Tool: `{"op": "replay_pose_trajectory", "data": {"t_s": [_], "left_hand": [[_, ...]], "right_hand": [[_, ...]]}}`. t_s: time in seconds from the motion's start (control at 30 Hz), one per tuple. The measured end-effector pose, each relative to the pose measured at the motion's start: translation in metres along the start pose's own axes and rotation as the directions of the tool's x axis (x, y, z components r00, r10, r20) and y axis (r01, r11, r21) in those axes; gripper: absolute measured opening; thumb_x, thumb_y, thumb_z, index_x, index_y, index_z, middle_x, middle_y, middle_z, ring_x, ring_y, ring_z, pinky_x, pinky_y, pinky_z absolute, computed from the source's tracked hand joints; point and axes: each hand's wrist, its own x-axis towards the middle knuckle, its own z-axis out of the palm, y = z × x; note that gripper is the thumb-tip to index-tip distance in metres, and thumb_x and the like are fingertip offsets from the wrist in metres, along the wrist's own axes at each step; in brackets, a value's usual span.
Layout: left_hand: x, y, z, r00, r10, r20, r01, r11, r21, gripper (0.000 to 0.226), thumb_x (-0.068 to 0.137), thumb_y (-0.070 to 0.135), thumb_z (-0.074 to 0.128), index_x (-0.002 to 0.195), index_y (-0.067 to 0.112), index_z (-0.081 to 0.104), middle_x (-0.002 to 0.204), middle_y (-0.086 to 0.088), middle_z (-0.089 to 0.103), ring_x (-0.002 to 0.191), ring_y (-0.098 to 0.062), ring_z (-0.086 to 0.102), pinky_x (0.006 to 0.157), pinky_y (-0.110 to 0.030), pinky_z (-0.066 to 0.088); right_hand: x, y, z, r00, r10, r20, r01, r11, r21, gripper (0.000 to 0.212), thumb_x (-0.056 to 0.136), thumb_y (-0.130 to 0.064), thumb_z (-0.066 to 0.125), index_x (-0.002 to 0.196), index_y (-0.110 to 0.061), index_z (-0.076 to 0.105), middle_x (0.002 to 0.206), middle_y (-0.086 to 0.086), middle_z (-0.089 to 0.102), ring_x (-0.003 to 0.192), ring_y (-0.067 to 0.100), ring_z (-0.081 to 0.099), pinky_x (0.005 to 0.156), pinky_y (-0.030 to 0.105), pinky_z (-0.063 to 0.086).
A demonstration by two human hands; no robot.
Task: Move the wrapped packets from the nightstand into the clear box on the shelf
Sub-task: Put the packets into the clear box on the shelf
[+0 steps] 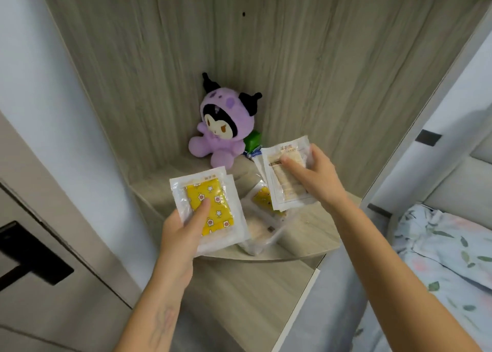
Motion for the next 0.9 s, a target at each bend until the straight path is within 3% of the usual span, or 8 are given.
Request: {"op": "replay_pose_trajectory", "data": {"t_s": [0.17, 0.4, 0.47, 0.53, 0.6, 0.73, 0.8, 0.9], "left_hand": [[0.009, -0.012, -0.003, 0.992, 0.027, -0.121, -0.032, 0.999, -0.037, 0.017, 0.091, 0.026, 0.062, 0.107, 0.025, 0.066, 0.101, 0.005, 0.074, 0.095, -0.015, 0.070, 0.079, -0.034, 0.054], [0.020, -0.013, 0.006, 0.997, 0.030, -0.077, -0.029, 0.999, 0.013, 0.033, 0.090, 0.023, 0.063, 0.123, 0.018, 0.058, 0.111, 0.000, 0.071, 0.100, -0.017, 0.068, 0.074, -0.029, 0.053], [0.023, -0.012, 0.008, 0.998, 0.024, -0.066, -0.023, 1.000, 0.015, 0.036, 0.089, 0.023, 0.064, 0.124, 0.018, 0.056, 0.111, 0.001, 0.070, 0.098, -0.015, 0.068, 0.071, -0.027, 0.053], [0.026, -0.007, 0.008, 0.999, 0.027, -0.045, -0.026, 0.999, 0.025, 0.036, 0.088, 0.020, 0.065, 0.123, 0.018, 0.056, 0.110, 0.000, 0.070, 0.099, -0.016, 0.068, 0.071, -0.027, 0.052], [0.029, -0.003, 0.006, 0.998, 0.049, -0.031, -0.048, 0.998, 0.041, 0.028, 0.089, 0.016, 0.065, 0.116, 0.020, 0.059, 0.105, 0.001, 0.071, 0.095, -0.015, 0.068, 0.070, -0.025, 0.052], [0.032, -0.003, 0.012, 0.995, 0.096, 0.012, -0.096, 0.995, 0.040, 0.019, 0.088, 0.009, 0.066, 0.104, 0.019, 0.063, 0.096, 0.001, 0.073, 0.083, -0.010, 0.070, 0.065, -0.019, 0.054], [0.032, -0.006, 0.023, 0.992, 0.125, 0.036, -0.127, 0.989, 0.070, 0.023, 0.087, 0.004, 0.066, 0.107, 0.013, 0.062, 0.096, -0.002, 0.072, 0.079, -0.006, 0.070, 0.065, -0.018, 0.055], [0.034, -0.010, 0.042, 0.982, 0.173, 0.080, -0.185, 0.968, 0.168, 0.027, 0.087, 0.005, 0.064, 0.112, 0.014, 0.059, 0.104, -0.004, 0.071, 0.092, -0.010, 0.069, 0.079, -0.030, 0.058]], "right_hand": [[0.012, 0.013, 0.035, 0.900, 0.223, 0.373, -0.128, 0.956, -0.262, 0.072, 0.083, -0.043, 0.070, 0.139, -0.013, 0.037, 0.118, 0.004, 0.055, 0.097, 0.020, 0.059, 0.071, 0.026, 0.051], [0.018, 0.018, 0.057, 0.741, 0.394, 0.544, -0.016, 0.819, -0.573, 0.070, 0.089, -0.053, 0.058, 0.139, -0.008, 0.040, 0.142, 0.007, 0.047, 0.128, 0.025, 0.046, 0.102, 0.033, 0.038], [0.017, 0.019, 0.059, 0.719, 0.416, 0.556, 0.020, 0.788, -0.615, 0.062, 0.089, -0.054, 0.057, 0.130, -0.009, 0.049, 0.133, 0.007, 0.053, 0.119, 0.025, 0.052, 0.095, 0.033, 0.042], [0.020, 0.021, 0.062, 0.731, 0.423, 0.536, 0.094, 0.715, -0.693, 0.048, 0.086, -0.060, 0.055, 0.096, -0.013, 0.059, 0.112, 0.008, 0.061, 0.098, 0.023, 0.056, 0.076, 0.030, 0.045], [0.024, 0.017, 0.062, 0.779, 0.386, 0.495, 0.167, 0.632, -0.756, 0.057, 0.087, -0.065, 0.049, 0.076, -0.009, 0.060, 0.098, 0.010, 0.066, 0.093, 0.022, 0.053, 0.071, 0.029, 0.041], [0.022, -0.014, 0.055, 0.928, 0.120, 0.354, 0.030, 0.920, -0.391, 0.058, 0.093, -0.055, 0.046, 0.110, -0.004, 0.069, 0.108, 0.011, 0.069, 0.095, 0.016, 0.060, 0.080, 0.034, 0.052], [0.009, -0.033, 0.052, 0.853, 0.188, 0.487, -0.178, 0.982, -0.066, 0.050, 0.091, -0.054, 0.050, 0.112, -0.010, 0.064, 0.104, 0.005, 0.067, 0.085, 0.012, 0.063, 0.070, 0.033, 0.057], [-0.004, -0.035, 0.050, 0.736, 0.155, 0.659, -0.200, 0.980, -0.007, 0.022, 0.090, -0.032, 0.064, 0.096, -0.012, 0.059, 0.085, -0.002, 0.067, 0.075, 0.011, 0.064, 0.069, 0.027, 0.052]]}}
